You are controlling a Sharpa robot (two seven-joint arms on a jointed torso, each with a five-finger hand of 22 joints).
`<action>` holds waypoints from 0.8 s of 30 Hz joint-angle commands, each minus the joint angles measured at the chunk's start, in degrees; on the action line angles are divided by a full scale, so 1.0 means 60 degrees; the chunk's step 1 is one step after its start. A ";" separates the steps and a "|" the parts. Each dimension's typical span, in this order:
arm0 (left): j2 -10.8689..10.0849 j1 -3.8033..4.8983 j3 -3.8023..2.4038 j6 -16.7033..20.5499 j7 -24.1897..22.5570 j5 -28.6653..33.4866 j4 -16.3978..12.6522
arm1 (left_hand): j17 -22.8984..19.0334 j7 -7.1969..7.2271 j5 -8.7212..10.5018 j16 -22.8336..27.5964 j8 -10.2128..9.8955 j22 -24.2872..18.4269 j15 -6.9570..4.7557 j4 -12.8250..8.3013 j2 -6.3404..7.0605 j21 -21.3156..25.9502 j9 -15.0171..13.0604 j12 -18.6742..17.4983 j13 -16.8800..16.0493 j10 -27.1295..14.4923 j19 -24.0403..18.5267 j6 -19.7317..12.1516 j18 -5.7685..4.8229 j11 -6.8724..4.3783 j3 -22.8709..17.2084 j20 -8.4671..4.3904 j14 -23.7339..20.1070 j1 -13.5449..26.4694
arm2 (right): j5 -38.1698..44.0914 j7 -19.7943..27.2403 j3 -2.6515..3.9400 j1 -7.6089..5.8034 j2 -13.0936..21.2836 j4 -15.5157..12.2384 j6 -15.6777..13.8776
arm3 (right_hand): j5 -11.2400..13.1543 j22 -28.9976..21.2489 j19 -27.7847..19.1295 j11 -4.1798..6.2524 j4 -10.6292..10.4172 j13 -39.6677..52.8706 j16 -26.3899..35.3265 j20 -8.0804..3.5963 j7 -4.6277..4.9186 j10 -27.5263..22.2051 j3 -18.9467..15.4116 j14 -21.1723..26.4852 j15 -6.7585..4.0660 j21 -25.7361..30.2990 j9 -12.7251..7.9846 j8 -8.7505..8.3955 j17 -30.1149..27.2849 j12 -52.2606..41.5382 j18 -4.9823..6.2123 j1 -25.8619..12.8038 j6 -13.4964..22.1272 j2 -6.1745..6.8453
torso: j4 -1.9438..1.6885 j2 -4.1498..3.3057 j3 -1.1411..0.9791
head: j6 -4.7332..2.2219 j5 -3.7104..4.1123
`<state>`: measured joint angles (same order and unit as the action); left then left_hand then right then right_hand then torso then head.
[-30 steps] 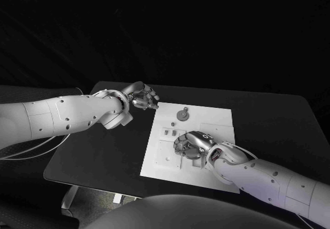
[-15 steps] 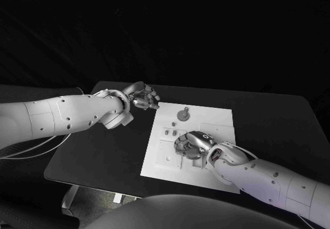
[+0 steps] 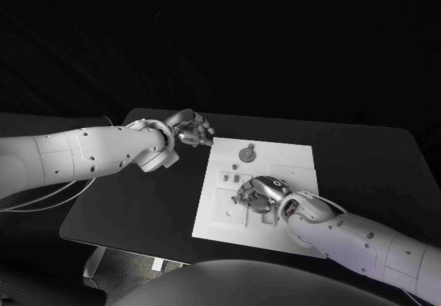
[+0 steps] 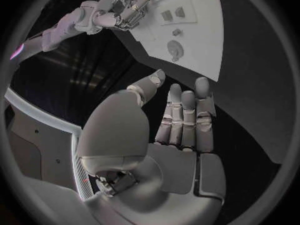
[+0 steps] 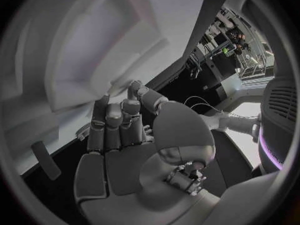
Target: Assemble the parts on the task board
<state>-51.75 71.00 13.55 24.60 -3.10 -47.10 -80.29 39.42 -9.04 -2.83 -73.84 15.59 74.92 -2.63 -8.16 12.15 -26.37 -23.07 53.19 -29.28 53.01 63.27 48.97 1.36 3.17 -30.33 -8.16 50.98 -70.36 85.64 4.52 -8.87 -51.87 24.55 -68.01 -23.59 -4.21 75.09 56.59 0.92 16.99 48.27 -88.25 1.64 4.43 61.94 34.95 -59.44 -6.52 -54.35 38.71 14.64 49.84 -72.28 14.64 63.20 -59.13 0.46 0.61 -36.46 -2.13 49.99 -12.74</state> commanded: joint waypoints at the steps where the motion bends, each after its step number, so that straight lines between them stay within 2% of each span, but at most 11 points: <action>1: 0.0013 0.0015 -0.0008 -0.0097 -0.0084 0.0065 -0.0016 | 0.0000 -0.0057 -0.0045 -0.0011 0.0004 0.0194 -0.0004 -0.0047 -0.0101 0.0042 -0.0012 0.0000 0.0003 -0.0079 0.0013 0.0008 0.0312 0.0004 -0.0003 -0.0027 -0.0086 -0.0020 | 0.0346 -0.0583 -0.0010 0.0016 0.0034 0.0026 0.0251 | -0.0007 0.0084 -0.0069 0.0016 -0.0012 0.0008 -0.0003 -0.0030 0.0148 -0.0062 -0.0061 0.0016 -0.0027 -0.0052 -0.0023 -0.0070 0.0008 0.0040 0.0059 -0.0011 -0.0096 0.0131 | 0.0004 -0.0003 -0.0004 | 0.0002 -0.0019; 24: 0.0003 0.0015 -0.0007 -0.0117 -0.0080 0.0065 0.0006 | 0.0002 -0.0059 -0.0045 -0.0017 0.0004 0.0196 -0.0002 -0.0074 -0.0116 0.0043 -0.0013 0.0008 0.0000 -0.0089 0.0009 0.0002 0.0314 0.0006 0.0000 -0.0023 -0.0096 -0.0028 | 0.0265 -0.0615 -0.0007 0.0011 0.0050 -0.0085 0.0180 | -0.0075 0.0082 -0.0075 0.0001 -0.0016 0.0011 -0.0006 -0.0019 0.0163 -0.0075 -0.0056 0.0026 -0.0015 -0.0054 -0.0052 -0.0092 0.0006 0.0047 0.0059 0.0012 -0.0085 0.0157 | -0.0003 0.0001 0.0000 | 0.0002 0.0025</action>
<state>-51.78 71.00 13.55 24.47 -3.10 -47.08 -80.21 39.42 -8.99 -2.83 -73.84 15.59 74.91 -2.62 -8.16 11.93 -26.37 -23.07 53.19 -29.28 53.02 63.17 49.04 1.37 3.16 -30.34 -8.07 50.97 -70.59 86.76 2.04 -8.72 -52.02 24.67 -68.66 -23.68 -4.44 75.03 56.59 0.92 16.99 48.25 -88.25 1.64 5.05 61.93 34.95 -59.35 -6.39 -54.36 38.50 14.41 49.83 -72.28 14.65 63.21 -59.70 0.91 0.61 -36.46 -2.14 49.99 -12.66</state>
